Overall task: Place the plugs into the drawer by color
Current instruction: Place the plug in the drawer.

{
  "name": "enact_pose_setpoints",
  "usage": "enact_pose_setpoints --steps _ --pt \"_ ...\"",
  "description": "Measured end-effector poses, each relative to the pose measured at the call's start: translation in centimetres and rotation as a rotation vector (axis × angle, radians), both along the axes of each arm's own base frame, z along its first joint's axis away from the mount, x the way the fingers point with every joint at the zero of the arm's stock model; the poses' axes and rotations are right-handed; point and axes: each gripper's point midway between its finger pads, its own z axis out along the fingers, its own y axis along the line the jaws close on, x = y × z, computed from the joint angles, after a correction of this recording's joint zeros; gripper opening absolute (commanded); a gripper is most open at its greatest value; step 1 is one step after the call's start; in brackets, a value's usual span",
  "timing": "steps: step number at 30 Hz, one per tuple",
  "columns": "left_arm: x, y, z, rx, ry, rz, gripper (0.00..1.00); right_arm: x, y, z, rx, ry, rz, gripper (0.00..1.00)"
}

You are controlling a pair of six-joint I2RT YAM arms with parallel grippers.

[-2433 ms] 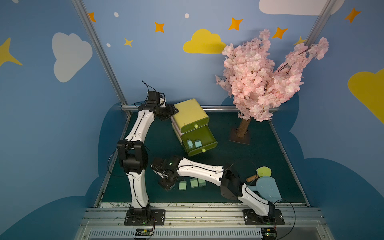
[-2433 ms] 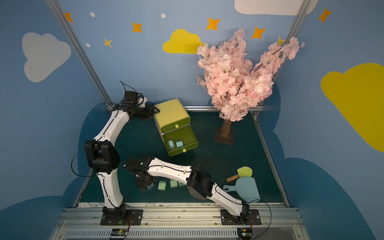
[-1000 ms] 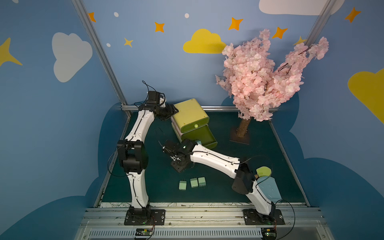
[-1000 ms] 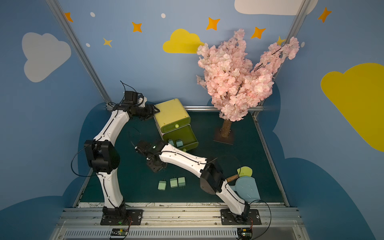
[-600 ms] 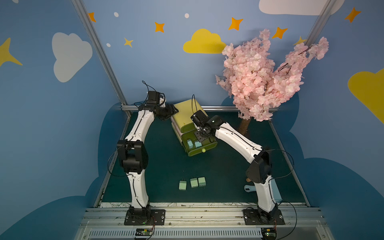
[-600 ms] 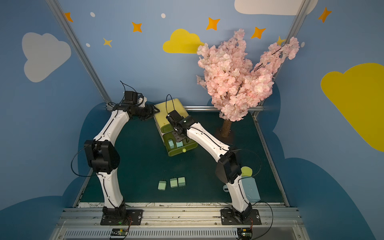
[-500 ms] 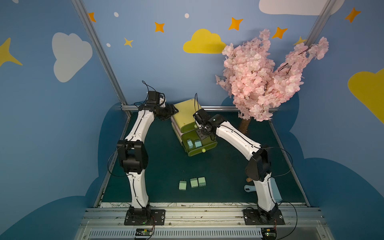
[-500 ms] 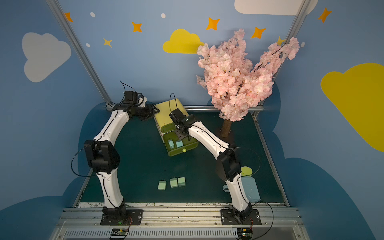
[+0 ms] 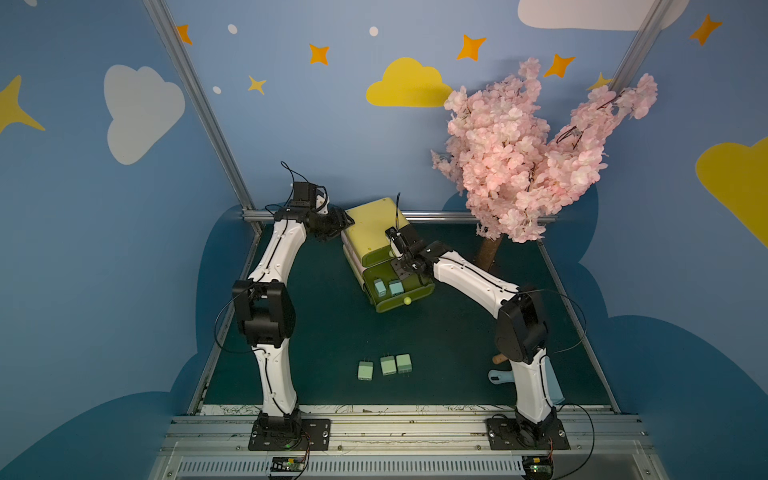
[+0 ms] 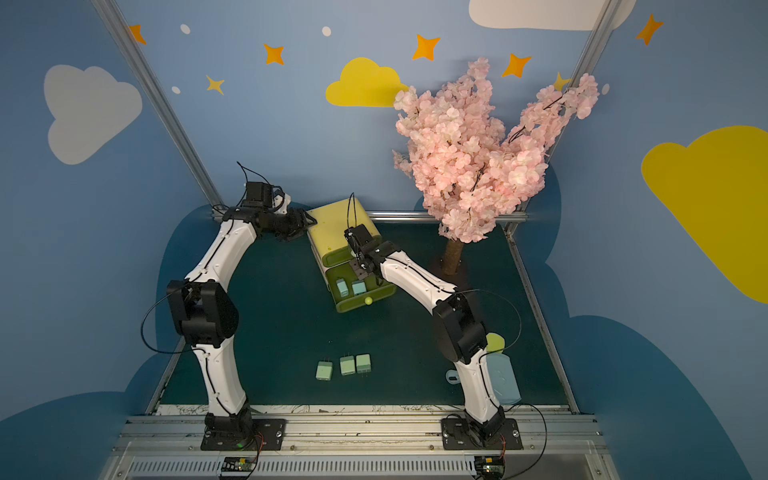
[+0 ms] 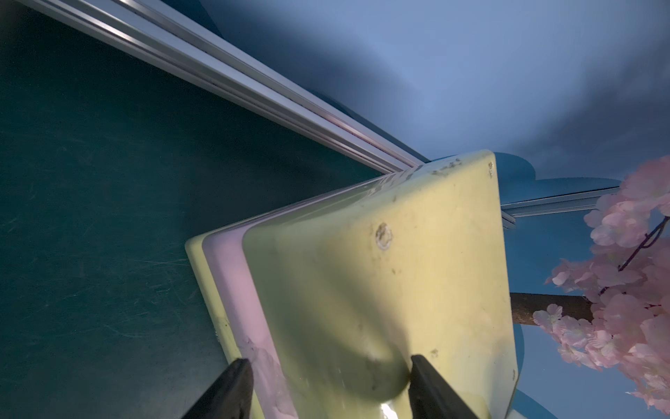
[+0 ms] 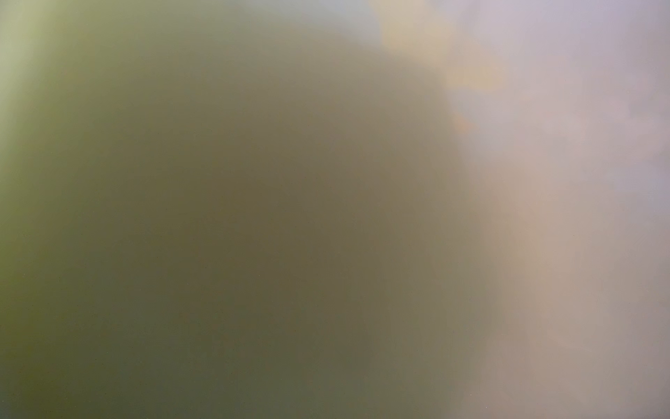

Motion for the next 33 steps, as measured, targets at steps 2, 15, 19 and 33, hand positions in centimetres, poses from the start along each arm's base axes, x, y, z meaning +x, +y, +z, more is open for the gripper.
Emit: enact_pose_setpoints --steps 2,15,19,33 --pt "0.0 0.0 0.0 0.001 0.0 0.001 0.69 0.1 -0.2 0.1 0.006 -0.01 -0.002 0.39" --pt "0.0 0.1 0.1 0.001 0.001 0.002 0.7 -0.9 -1.5 -0.6 0.019 -0.056 0.016 0.41" --pt "0.0 0.1 0.1 0.001 0.001 0.002 0.7 -0.7 -1.5 -0.6 0.025 -0.066 0.018 0.43" --pt "-0.2 0.4 0.4 0.035 0.0 0.002 0.76 -0.3 -2.5 -0.8 0.035 -0.08 0.008 0.64"
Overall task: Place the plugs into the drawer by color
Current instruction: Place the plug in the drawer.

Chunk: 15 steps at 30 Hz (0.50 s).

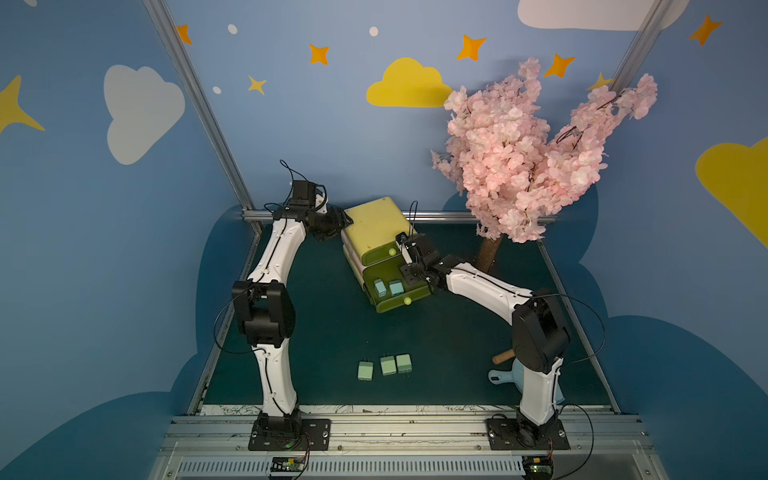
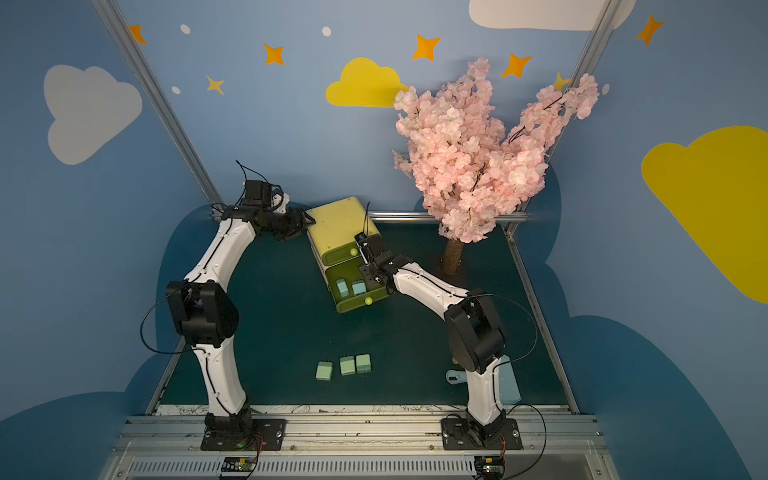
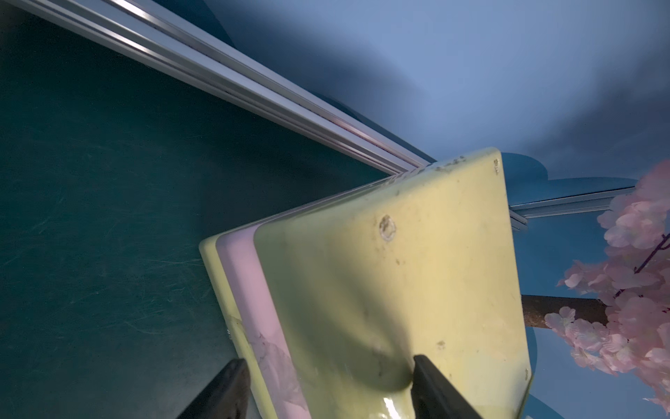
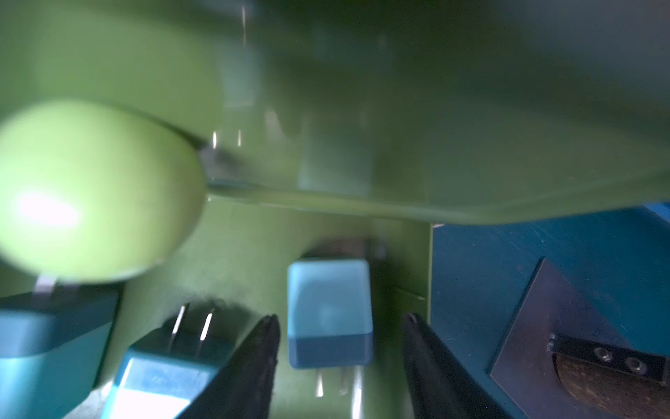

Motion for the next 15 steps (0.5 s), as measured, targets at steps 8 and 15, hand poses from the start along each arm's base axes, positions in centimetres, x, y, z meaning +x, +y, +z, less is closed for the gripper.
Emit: enact_pose_setpoints --steps 8,15 --pt "-0.6 0.1 0.5 0.053 0.007 -0.014 0.8 -1.4 -0.6 2.9 0.024 -0.012 0.021 0.65" --pt "-0.1 -0.5 3.0 0.072 -0.047 -0.042 0.78 -8.1 -2.2 8.6 0.213 -0.1 0.077 0.65"
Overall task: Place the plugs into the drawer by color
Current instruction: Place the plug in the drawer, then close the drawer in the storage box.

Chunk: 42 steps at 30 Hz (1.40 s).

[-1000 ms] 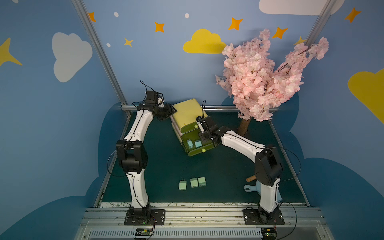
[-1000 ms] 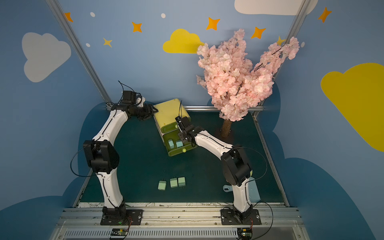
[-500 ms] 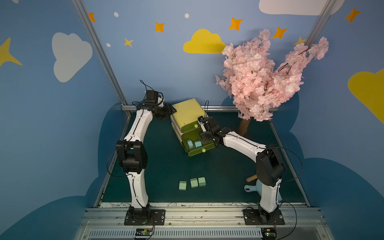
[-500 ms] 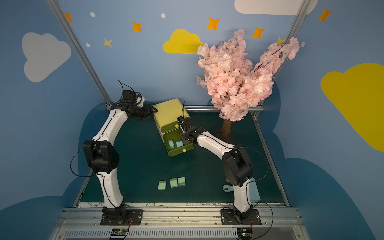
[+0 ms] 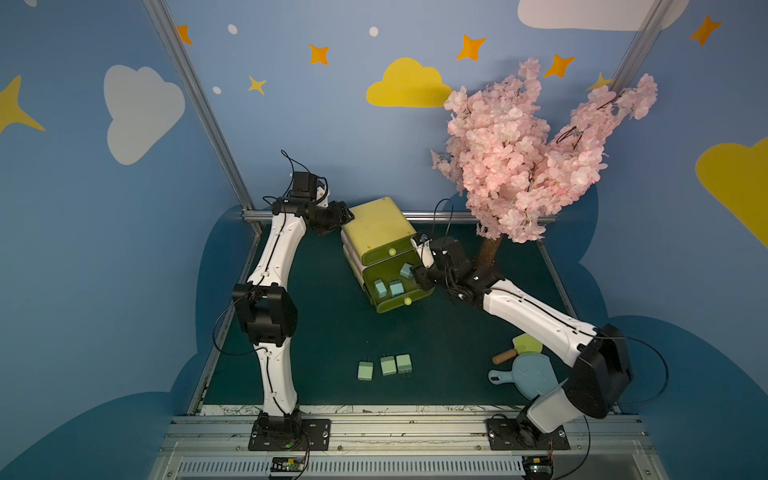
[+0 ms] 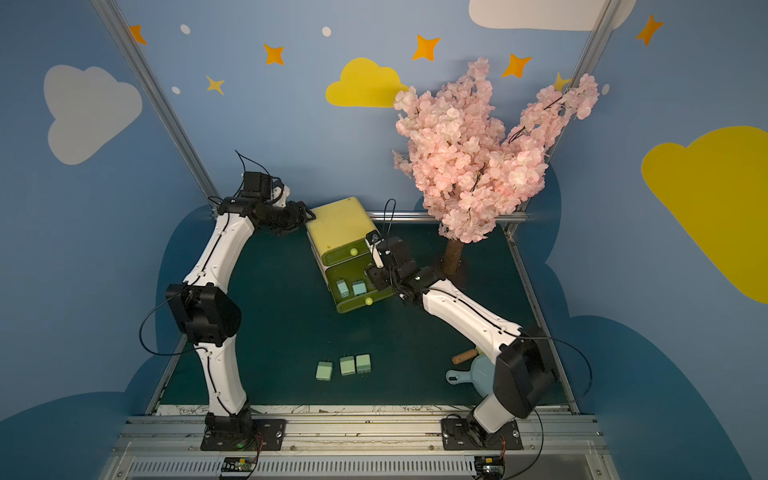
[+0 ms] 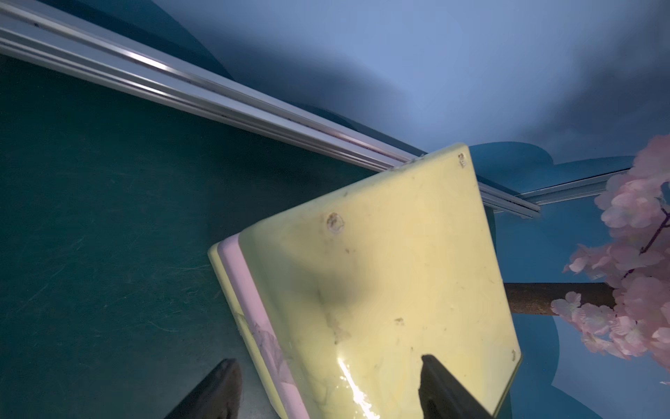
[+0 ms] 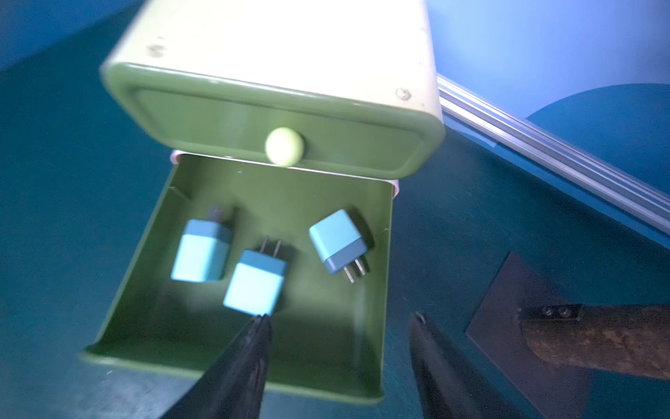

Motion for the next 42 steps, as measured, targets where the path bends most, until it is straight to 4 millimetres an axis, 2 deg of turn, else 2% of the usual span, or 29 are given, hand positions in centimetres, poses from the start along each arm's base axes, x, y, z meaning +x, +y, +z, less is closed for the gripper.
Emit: enact_pose_setpoints --steps 3,8,11,18,27,36,42 --pt "0.6 -0.3 -0.3 0.002 0.005 -0.008 0.77 -2.9 0.1 -1.6 0.037 0.001 0.03 0.64" --pt "2.2 -0.9 -2.9 -0.003 0.05 -0.02 0.76 -6.9 -1.0 -8.9 -0.019 0.09 0.053 0.63" --pt "2.5 -1.1 -2.8 -0.013 0.044 -0.028 0.76 -7.8 -1.9 -11.5 -0.049 0.116 0.04 0.62" --pt "2.3 -1.2 -3.1 -0.015 0.057 -0.033 0.74 -6.3 -1.2 -11.8 0.003 0.079 -0.011 0.62" --pt "2.2 -1.3 -3.1 -0.018 0.053 -0.036 0.73 -5.0 0.7 -13.8 0.041 0.115 -0.032 0.59" --pt "2.2 -1.3 -3.2 -0.018 0.05 -0.038 0.73 -3.4 2.7 -12.1 0.097 0.084 -0.027 0.54" --pt "2.2 -1.3 -3.2 -0.018 0.049 -0.039 0.73 -2.3 3.5 -12.3 0.095 0.087 -0.034 0.52"
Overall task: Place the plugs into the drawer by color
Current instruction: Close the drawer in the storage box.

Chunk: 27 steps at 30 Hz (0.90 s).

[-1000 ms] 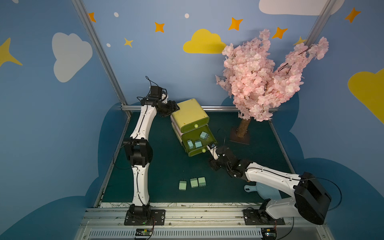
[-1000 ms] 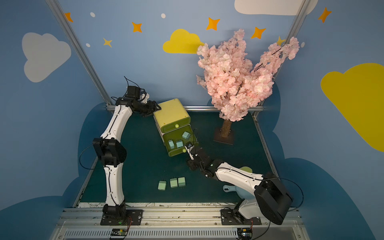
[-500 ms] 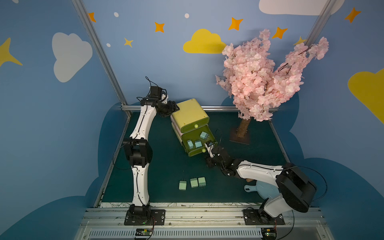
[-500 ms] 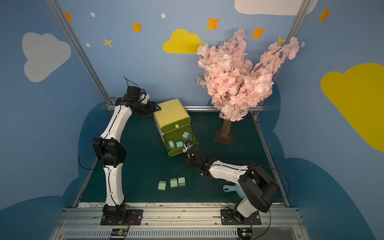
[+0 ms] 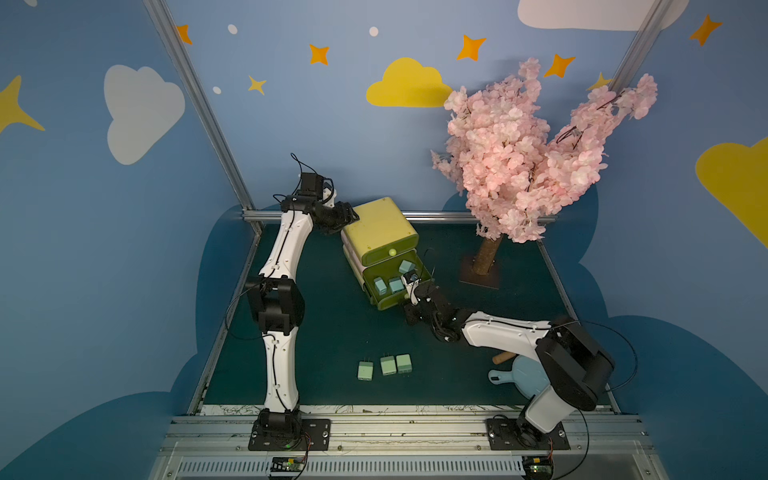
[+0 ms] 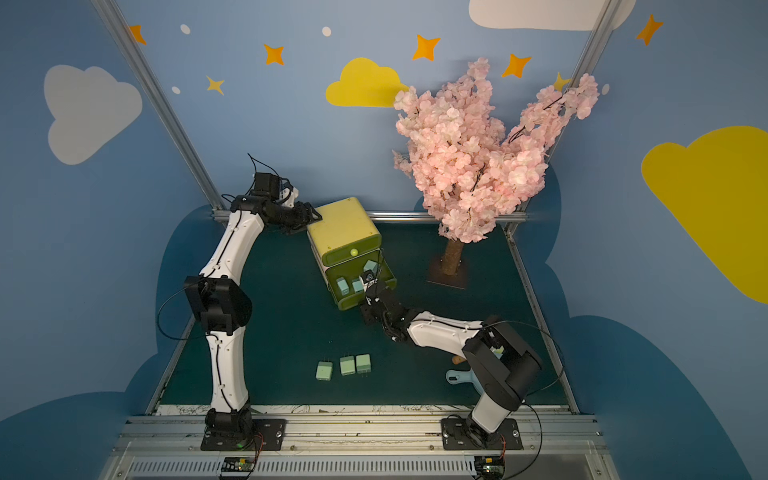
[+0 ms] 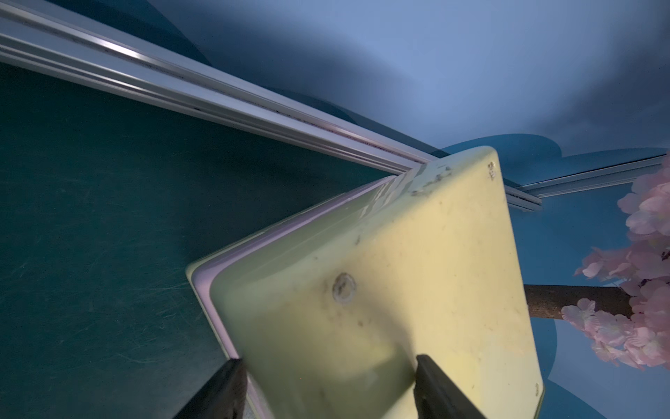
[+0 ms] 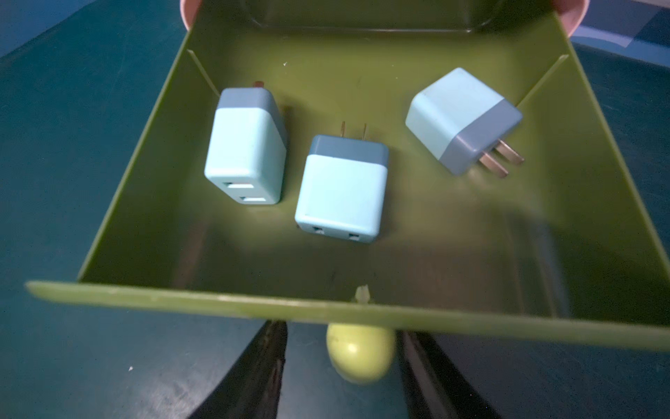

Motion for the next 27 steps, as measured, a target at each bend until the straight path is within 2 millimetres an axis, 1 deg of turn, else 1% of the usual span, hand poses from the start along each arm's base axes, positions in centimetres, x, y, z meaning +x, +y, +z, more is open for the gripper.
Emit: enact_pose_setpoints --steps 6,10,15,21,27 --pt "-0.1 0.0 0.0 0.002 -0.002 -0.003 0.73 0.6 0.5 0.2 0.006 -0.004 -0.002 0.52" --pt "0.0 0.0 0.0 0.001 -0.003 -0.003 0.73 1.5 1.3 1.0 0.023 -0.017 -0.005 0.52" --pt "-0.1 0.0 -0.1 0.001 -0.004 -0.004 0.73 2.5 2.2 1.4 0.034 -0.026 -0.005 0.53" --pt "-0.2 -0.1 -0.1 0.002 -0.006 -0.005 0.73 3.9 3.3 1.4 0.04 -0.026 -0.006 0.53" --pt "-0.2 -0.1 -0.1 0.002 -0.009 -0.005 0.73 4.4 3.8 1.5 0.047 -0.028 -0.005 0.52"
